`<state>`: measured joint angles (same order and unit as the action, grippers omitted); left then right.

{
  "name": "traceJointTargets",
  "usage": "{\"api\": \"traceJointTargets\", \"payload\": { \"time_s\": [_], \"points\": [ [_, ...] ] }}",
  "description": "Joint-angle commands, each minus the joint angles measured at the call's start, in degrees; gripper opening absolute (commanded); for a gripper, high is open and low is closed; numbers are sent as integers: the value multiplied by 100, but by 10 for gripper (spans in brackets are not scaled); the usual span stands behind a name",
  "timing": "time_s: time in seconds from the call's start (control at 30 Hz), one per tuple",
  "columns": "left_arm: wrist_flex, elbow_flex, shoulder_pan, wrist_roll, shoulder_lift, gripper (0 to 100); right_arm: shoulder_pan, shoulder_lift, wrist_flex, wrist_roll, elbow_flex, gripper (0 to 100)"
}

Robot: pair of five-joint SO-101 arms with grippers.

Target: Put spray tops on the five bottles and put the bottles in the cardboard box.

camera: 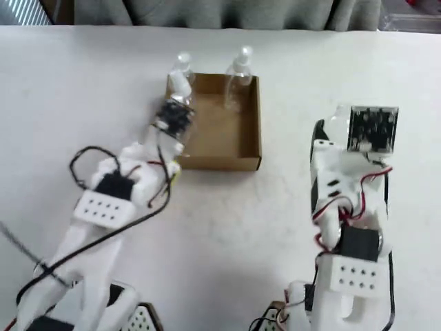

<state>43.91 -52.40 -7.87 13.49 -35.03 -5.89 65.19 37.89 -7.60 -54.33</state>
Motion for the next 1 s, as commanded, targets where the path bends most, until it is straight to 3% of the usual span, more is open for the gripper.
{"api": "traceJointTargets", "payload": {
  "time_s": [0.0, 0.07, 0.4, 0.67, 0.77, 0.97],
  "points": [
    [264, 35, 295, -343, -857, 23, 268, 760, -488, 730, -343, 16],
    [457, 35, 347, -510, -1332, 23, 462, 1200, -725, 1108, -642, 15],
    [791, 123, 338, -1345, -3363, 24, 1613, 3116, -2167, 1248, -2180, 15],
    [695, 1389, 303, -1380, -3679, 23, 2598, 3776, -2615, 1371, -3253, 15],
    [149, 1925, 303, -1380, -3670, 23, 3116, 3820, -2615, 1380, -3516, 15],
    [-1714, 2136, 303, -1389, -3670, 23, 3934, 3829, -2589, 1345, -3613, 15]
  ]
}}
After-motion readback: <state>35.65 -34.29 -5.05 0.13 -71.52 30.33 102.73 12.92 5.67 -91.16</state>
